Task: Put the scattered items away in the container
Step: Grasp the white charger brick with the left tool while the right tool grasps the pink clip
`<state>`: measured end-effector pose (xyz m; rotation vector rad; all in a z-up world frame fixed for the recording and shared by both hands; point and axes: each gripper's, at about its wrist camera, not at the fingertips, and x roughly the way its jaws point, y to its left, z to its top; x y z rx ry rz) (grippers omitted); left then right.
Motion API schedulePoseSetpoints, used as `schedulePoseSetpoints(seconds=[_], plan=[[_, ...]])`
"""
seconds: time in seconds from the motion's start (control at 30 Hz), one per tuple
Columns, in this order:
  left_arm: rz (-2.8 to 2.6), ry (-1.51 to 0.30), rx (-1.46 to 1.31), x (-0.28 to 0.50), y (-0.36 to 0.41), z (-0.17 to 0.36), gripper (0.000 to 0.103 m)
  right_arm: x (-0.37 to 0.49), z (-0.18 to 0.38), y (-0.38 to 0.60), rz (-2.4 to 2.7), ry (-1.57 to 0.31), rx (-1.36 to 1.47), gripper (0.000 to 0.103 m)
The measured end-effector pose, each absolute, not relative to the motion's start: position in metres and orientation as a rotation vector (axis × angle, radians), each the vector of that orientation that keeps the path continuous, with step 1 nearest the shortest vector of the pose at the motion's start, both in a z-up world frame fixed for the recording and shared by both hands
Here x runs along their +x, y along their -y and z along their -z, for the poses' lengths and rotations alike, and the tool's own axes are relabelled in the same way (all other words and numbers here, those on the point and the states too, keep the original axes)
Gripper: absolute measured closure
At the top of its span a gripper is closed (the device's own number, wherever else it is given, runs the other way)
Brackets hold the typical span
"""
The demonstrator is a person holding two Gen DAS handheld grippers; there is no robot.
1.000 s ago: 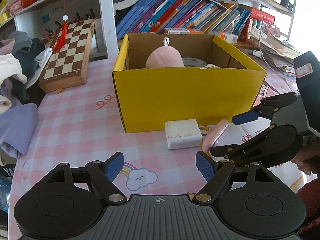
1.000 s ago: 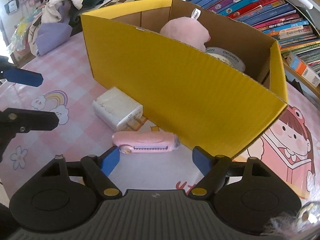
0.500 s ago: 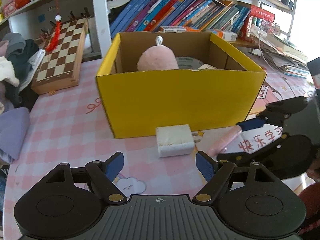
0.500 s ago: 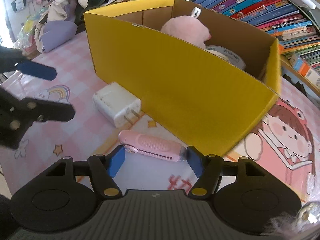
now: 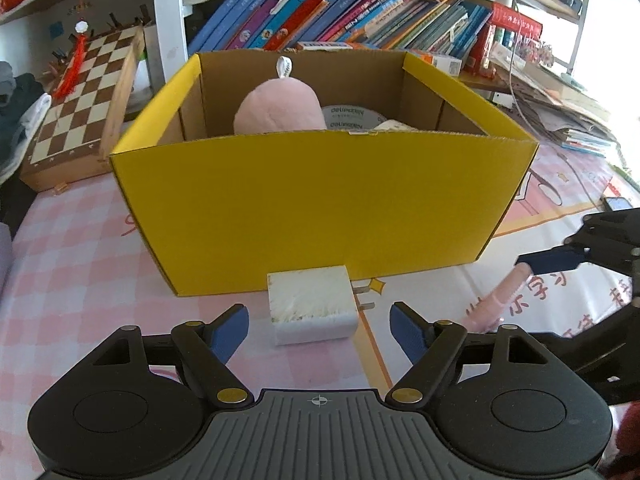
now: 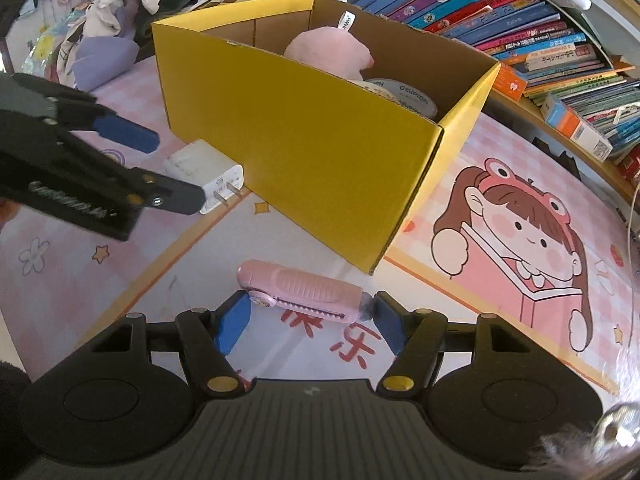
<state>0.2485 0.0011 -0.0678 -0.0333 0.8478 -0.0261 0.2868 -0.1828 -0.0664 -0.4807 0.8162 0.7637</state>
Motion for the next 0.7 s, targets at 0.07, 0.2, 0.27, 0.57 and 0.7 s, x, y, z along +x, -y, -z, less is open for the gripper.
schedulePoseSetpoints(seconds=[0.07,0.2,0.27,0.57,0.7], plan=[[0.028,-0.855,-0.027,0.254,0.001,0.07,0.036,0.285,0.066,0.185,-0.766,-0.811,-0.484,0.037],[0.022,-0.873,-0.007,0.262,0.002,0.075,0.048,0.282,0.064,0.187,-0.775,-0.808,-0.485,0.037],[0.021,-0.874,-0.019,0.262,0.0,0.075,0.049,0.281,0.064,0.188,-0.775,-0.807,-0.484,0.037],[0.054,-0.881,-0.05,0.249,-0.004,0.071,0.053,0.278,0.061,0.191,-0.766,-0.804,-0.471,0.037],[0.077,-0.87,-0.063,0.236,-0.005,0.063,0.053,0.276,0.056,0.19,-0.773,-0.798,-0.462,0.037]])
